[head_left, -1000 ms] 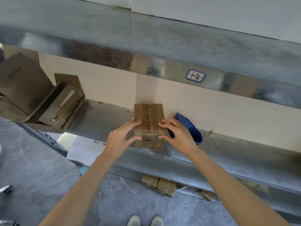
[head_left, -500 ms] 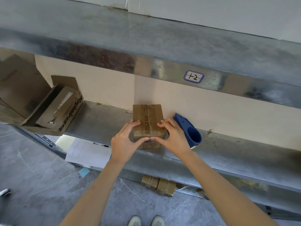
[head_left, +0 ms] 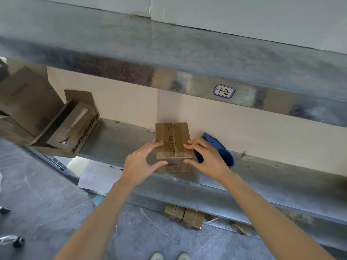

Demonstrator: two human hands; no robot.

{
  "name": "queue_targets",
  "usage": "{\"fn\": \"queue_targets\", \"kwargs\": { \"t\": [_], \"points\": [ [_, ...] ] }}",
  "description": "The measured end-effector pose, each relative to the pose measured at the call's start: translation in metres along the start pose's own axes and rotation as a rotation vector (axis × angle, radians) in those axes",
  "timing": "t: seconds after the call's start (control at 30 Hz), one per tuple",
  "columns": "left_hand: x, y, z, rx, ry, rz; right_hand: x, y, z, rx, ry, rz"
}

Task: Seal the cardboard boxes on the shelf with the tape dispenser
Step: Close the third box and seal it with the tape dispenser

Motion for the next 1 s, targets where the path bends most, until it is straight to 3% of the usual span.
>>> {"fn": "queue_targets", "kwargs": {
  "t": [0.07,0.23,0.37,0.53,0.87,1.0],
  "points": [
    [0.001,0.003,-0.009,-0.015,-0.009,-0.068,0.002,0.003,0.006,0.043,-0.033,-0.037],
    [0.019,0.006,-0.028,-0.135,0.095,-0.294,0.027,-0.001,0.028,0.195,-0.121,-0.324],
    [0.020,0.006,-0.022,-0.132,0.162,-0.277,0.030,-0.006,0.027,0.240,-0.189,-0.409],
    [0.013,0.004,-0.006,-0.100,0.233,-0.121,0.024,-0.005,0.016,0.182,-0.291,-0.354],
    [0.015,0.005,-0.004,-0.101,0.329,-0.096,0.021,0.000,0.012,0.151,-0.300,-0.261],
    [0.008,0.004,-0.005,-0.112,0.379,-0.016,0.015,0.003,0.011,0.129,-0.291,-0.217]
  ]
}}
Point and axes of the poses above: each hand's wrist, its own y-axis away from the middle knuckle, its own x-axis out of the palm, z = x × y, the point moved 2 cm from there along -y, towards the middle knuckle, and after that the axes turned 3 degrees about -x, right-handed, at the moved point
